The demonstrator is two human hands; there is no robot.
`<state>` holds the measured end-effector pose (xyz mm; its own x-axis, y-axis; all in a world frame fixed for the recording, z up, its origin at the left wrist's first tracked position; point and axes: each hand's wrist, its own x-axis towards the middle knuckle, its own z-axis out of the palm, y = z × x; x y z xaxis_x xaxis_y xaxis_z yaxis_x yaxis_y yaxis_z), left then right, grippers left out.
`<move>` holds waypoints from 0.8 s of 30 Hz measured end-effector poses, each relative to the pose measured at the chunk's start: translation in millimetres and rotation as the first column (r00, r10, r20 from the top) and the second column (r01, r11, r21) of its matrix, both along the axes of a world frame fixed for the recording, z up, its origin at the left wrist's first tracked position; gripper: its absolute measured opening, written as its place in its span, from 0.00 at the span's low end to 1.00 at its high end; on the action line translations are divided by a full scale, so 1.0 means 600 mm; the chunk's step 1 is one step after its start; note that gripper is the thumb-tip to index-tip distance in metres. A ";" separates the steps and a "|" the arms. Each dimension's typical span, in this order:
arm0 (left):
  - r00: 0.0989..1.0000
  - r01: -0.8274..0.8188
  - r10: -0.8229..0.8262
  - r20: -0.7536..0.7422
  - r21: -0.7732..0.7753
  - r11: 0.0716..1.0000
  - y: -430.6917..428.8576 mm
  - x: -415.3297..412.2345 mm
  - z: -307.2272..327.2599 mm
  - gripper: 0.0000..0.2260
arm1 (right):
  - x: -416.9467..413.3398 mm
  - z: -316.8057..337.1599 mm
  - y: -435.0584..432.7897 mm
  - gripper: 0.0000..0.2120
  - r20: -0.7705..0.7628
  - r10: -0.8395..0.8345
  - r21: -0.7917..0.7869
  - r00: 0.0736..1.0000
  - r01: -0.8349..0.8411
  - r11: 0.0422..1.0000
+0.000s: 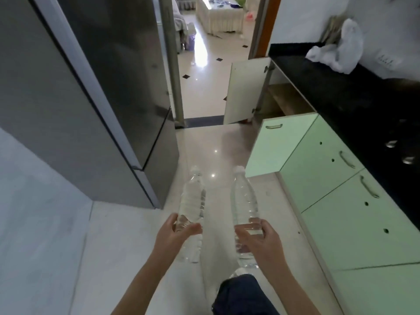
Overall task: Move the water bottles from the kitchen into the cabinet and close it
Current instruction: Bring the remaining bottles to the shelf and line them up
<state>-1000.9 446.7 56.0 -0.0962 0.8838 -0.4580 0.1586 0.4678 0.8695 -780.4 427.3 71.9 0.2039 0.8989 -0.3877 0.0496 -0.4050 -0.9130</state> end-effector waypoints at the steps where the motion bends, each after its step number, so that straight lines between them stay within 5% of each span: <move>1: 1.000 -0.017 0.018 0.012 -0.019 1.000 0.024 0.000 -0.008 0.24 | 0.001 -0.011 0.030 0.14 0.014 0.010 -0.010 1.000 -0.010 1.000; 7: 0.996 -0.068 0.072 0.046 -0.077 0.995 0.238 0.019 -0.034 0.30 | 0.023 -0.057 0.275 0.12 0.046 0.040 -0.034 0.998 -0.038 0.999; 13: 0.999 -0.044 0.043 0.026 0.026 0.999 0.498 0.026 0.042 0.30 | 0.043 -0.007 0.549 0.14 0.029 0.098 0.050 0.995 -0.100 0.994; 19: 0.999 0.006 -0.008 0.052 0.034 0.999 0.707 0.020 0.035 0.33 | 0.041 -0.024 0.729 0.15 0.039 0.006 0.041 0.999 -0.008 0.999; 24: 0.991 0.123 -0.122 0.052 -0.027 0.992 0.892 0.012 -0.012 0.14 | 0.013 -0.075 0.861 0.15 0.059 -0.119 -0.010 0.991 0.119 0.993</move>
<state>-993.7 981.7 48.6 0.0360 0.8733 -0.4859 0.1727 0.4734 0.8637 -772.5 944.1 27.0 0.3317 0.8617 -0.3840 0.0532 -0.4235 -0.9043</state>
